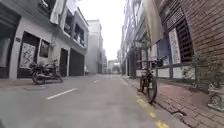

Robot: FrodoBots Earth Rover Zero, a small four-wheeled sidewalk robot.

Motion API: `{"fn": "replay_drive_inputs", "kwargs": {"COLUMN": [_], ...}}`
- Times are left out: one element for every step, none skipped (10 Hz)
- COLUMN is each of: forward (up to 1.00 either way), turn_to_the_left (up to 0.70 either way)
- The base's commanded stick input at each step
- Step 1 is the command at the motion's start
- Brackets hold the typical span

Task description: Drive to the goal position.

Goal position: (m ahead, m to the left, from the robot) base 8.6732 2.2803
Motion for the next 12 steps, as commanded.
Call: {"fn": "replay_drive_inputs", "kwargs": {"forward": [0.46,0.46,0.46,0.46,0.46,0.46,0.46,0.46,0.46,0.46,0.46,0.46], "turn_to_the_left": [0.0,0.0,0.0,0.0,0.0,0.0,0.0,0.0,0.0,0.0,0.0,0.0]}}
